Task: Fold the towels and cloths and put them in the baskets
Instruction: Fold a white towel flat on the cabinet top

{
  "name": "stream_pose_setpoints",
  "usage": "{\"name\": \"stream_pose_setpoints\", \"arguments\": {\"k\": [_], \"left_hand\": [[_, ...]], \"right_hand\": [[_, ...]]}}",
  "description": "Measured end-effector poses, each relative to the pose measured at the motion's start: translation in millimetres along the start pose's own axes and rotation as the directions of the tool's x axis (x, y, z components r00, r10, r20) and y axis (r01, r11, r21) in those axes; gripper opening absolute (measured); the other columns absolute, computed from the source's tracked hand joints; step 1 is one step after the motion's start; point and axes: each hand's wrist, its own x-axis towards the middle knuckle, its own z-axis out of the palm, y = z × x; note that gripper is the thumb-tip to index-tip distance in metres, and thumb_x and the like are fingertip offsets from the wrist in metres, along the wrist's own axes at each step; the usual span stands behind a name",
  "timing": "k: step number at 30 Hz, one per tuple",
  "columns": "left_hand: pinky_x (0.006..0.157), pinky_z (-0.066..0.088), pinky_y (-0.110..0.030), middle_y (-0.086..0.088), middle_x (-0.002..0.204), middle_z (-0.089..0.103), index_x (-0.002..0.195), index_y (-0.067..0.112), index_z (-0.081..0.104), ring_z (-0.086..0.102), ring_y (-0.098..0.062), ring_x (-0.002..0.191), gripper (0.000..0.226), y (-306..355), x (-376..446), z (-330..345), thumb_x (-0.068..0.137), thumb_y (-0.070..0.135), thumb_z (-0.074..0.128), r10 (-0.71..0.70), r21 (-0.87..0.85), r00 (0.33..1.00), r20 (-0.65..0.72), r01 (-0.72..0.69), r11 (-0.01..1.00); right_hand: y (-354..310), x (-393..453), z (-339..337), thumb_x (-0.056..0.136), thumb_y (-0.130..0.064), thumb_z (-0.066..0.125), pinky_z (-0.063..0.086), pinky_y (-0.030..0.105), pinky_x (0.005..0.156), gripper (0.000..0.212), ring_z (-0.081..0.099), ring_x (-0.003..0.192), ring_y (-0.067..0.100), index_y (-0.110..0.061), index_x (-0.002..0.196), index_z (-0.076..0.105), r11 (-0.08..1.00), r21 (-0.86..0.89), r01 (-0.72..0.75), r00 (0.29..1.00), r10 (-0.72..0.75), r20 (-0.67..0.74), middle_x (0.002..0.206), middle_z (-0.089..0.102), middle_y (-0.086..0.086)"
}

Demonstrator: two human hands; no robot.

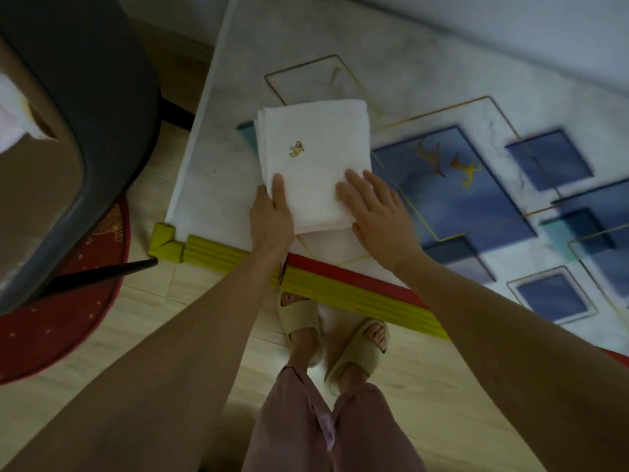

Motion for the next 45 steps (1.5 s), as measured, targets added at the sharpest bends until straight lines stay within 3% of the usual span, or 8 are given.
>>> {"name": "stream_pose_setpoints", "arguments": {"k": [7,14,18,21,24,38,42,45], "left_hand": [[0.062,0.039,0.0,0.003,0.091,0.053,0.103,0.009,0.045,0.05,-0.004,0.078,0.029,6.0,11.7,5.3,0.104,0.035,0.031,0.058,0.138,0.998,0.011,-0.059,0.989],[0.098,0.043,-0.039,-0.018,0.118,0.054,0.122,-0.002,0.043,0.053,-0.029,0.108,0.037,-0.2,10.9,10.9,0.104,0.027,0.03,0.063,0.287,0.993,0.104,-0.091,0.954],[0.112,0.024,-0.037,-0.018,0.15,0.03,0.148,0.009,0.026,0.031,-0.029,0.136,0.05,17.6,5.4,5.3,0.099,0.015,0.037,0.463,0.668,0.887,-0.012,-0.337,0.663],[0.118,0.015,-0.044,-0.014,0.158,0.015,0.151,0.011,0.015,0.014,-0.03,0.146,0.054,39.7,25.9,25.8,0.101,0.021,0.032,0.61,0.724,0.757,0.235,-0.555,0.41],[0.12,0.007,-0.047,-0.014,0.16,0.004,0.152,0.012,0.006,0.003,-0.028,0.148,0.058,25.9,51.3,35.9,0.101,0.037,0.019,0.499,0.786,0.799,0.335,-0.529,0.32],[0.115,0.022,-0.044,-0.002,0.16,-0.014,0.153,0.02,-0.004,0.004,-0.036,0.146,0.067,28.5,35.5,8.7,0.097,0.05,0.021,0.297,0.729,0.845,0.444,-0.533,0.43],[0.11,0.033,-0.042,-0.001,0.159,-0.019,0.153,0.022,-0.007,0.018,-0.031,0.142,0.07,45.3,12.8,-23.6,0.1,0.034,0.038,0.05,0.744,0.81,0.584,-0.559,0.367],[0.096,0.041,-0.034,-0.012,0.153,0.027,0.146,0.012,0.031,0.044,-0.028,0.125,0.048,81.6,2.3,-47.6,0.102,0.031,0.033,-0.232,0.799,0.768,0.597,-0.545,0.253]], "right_hand": [[16.4,2.3,0.2,0.092,-0.004,0.035,0.054,0.041,0.077,0.044,0.053,0.12,0.043,-0.004,0.135,0.045,0.973,-0.179,0.146,0.982,-0.165,-0.094,0.141,0.048,0.019],[20.4,-18.2,-0.1,0.088,-0.014,0.033,0.016,0.057,0.116,0.066,0.009,0.143,0.046,-0.006,0.151,0.018,0.984,-0.143,0.109,0.99,-0.095,0.104,0.158,0.012,0.019],[20.2,-3.2,-34.2,0.095,-0.03,0.032,0.004,0.052,0.119,0.062,0.003,0.147,0.033,-0.006,0.151,0.02,0.997,0.062,0.038,0.999,-0.035,-0.038,0.159,0.009,0.014],[14.0,42.8,-24.1,0.099,-0.029,0.028,0.005,0.045,0.12,0.059,0.008,0.147,0.03,-0.002,0.15,0.018,0.956,0.197,-0.217,0.961,0.245,-0.131,0.158,0.012,0.018],[9.5,67.9,6.4,0.1,-0.037,0.026,0.003,0.042,0.12,0.063,0.007,0.148,0.025,-0.003,0.151,0.014,0.922,0.195,-0.335,0.933,0.353,-0.069,0.159,0.011,0.016],[-14.4,16.4,-2.6,0.098,-0.041,0.027,0.012,0.037,0.118,0.062,-0.003,0.148,0.025,-0.021,0.153,0.004,0.801,0.407,-0.439,0.891,0.447,0.081,0.161,-0.004,0.007],[-24.6,-2.9,-36.3,0.099,-0.03,0.039,0.026,0.042,0.113,0.071,0.011,0.146,0.032,-0.021,0.153,-0.008,0.815,0.275,-0.51,0.831,0.384,0.402,0.159,-0.016,0.006],[-18.3,7.3,-76.5,0.1,-0.024,0.039,0.04,0.041,0.098,0.055,0.039,0.132,0.033,-0.012,0.149,0.018,0.855,0.057,-0.515,0.663,0.355,0.659,0.156,0.02,0.015]]}}
